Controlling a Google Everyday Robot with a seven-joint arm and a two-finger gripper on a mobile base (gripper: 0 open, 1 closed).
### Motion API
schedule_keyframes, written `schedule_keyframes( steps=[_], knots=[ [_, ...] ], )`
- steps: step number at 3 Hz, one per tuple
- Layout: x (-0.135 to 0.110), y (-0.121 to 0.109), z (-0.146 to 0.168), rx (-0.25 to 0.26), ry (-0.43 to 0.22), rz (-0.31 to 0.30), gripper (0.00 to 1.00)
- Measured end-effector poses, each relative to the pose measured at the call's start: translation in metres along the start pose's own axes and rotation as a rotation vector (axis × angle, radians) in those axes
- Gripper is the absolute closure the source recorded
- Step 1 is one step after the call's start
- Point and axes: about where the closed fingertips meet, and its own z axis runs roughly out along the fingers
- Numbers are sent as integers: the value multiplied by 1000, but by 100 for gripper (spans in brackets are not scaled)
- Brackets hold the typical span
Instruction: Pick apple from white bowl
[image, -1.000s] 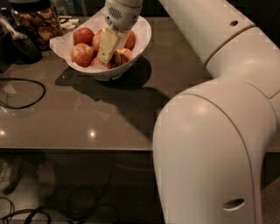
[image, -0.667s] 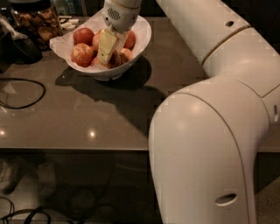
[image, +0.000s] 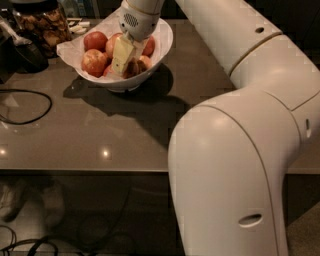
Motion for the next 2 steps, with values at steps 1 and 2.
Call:
schedule_keyframes(
  steps=[1,2],
  knots=[
    [0,0,0,-1,0,0,62],
    [0,0,0,-1,0,0,84]
  ],
)
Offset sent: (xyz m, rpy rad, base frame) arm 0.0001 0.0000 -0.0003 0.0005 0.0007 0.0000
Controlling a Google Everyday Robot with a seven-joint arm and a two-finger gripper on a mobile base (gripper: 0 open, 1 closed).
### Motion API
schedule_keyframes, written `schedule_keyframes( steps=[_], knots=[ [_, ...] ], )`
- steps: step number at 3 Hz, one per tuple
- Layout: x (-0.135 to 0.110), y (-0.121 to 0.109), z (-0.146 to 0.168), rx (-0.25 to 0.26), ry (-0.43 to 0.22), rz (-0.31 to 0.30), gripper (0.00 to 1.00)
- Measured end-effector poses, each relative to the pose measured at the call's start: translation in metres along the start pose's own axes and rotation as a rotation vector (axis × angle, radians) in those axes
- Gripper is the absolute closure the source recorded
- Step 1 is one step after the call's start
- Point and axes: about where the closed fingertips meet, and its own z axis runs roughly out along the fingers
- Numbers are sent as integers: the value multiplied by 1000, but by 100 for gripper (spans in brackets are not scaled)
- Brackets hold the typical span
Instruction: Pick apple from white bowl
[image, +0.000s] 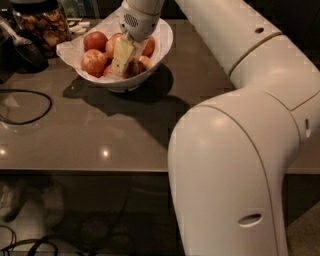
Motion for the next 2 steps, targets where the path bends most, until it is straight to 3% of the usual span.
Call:
schedule_keyframes(
  steps=[1,2],
  knots=[
    [0,0,0,0,0,0,100],
    [0,0,0,0,0,0,100]
  ],
)
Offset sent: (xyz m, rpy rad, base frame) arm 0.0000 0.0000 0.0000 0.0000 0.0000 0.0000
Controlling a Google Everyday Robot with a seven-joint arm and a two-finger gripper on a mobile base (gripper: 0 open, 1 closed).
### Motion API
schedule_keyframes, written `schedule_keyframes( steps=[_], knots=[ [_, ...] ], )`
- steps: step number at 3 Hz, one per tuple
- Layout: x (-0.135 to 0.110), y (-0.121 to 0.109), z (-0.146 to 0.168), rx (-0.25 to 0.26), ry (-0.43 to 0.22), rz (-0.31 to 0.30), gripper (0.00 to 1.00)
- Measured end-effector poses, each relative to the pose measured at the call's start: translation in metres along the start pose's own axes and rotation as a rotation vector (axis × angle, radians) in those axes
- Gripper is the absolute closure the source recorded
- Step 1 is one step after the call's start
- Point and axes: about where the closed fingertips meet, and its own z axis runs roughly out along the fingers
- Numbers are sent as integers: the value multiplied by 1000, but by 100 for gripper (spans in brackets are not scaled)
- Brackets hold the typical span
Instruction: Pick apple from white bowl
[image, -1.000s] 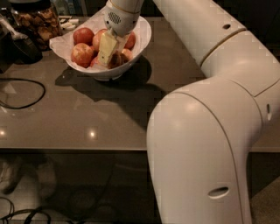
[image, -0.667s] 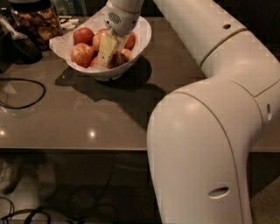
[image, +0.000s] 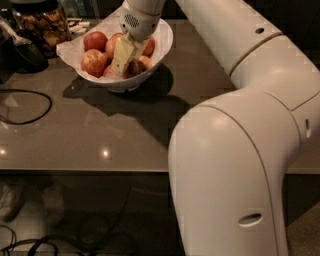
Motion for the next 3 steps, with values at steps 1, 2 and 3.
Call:
schedule_keyframes(
  steps=[1,2,3],
  knots=[
    [-4,7,-24,32,-52,-20,100],
    [-6,18,-49,51,-99,-44,100],
    [-6,25,-63,52,-125,-60,100]
  ],
)
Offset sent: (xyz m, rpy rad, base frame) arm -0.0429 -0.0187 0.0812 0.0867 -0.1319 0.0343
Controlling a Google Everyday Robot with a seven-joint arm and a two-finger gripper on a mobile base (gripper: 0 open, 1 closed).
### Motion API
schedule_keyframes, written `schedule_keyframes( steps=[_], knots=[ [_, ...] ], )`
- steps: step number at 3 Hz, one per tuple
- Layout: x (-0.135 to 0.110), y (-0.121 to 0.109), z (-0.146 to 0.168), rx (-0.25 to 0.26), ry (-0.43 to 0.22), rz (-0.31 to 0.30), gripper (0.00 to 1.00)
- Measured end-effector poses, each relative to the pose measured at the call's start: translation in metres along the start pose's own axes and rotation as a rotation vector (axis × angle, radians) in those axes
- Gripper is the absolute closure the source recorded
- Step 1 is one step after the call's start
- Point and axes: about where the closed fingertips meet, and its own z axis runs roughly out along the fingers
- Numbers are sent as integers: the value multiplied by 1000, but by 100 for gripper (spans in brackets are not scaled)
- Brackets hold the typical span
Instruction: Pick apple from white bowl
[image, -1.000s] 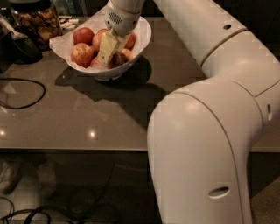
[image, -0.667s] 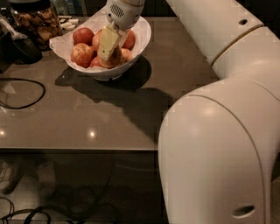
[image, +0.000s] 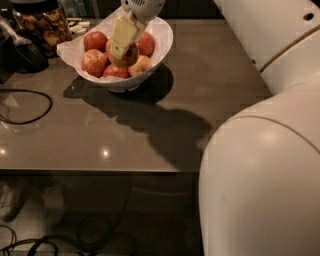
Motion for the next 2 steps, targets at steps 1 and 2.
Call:
schedule_keyframes(
  steps=[1,2],
  knots=[
    [-5,5,-11,-16,-31,-30,100],
    [-17,29,-47,-38,-104,-137,100]
  ],
)
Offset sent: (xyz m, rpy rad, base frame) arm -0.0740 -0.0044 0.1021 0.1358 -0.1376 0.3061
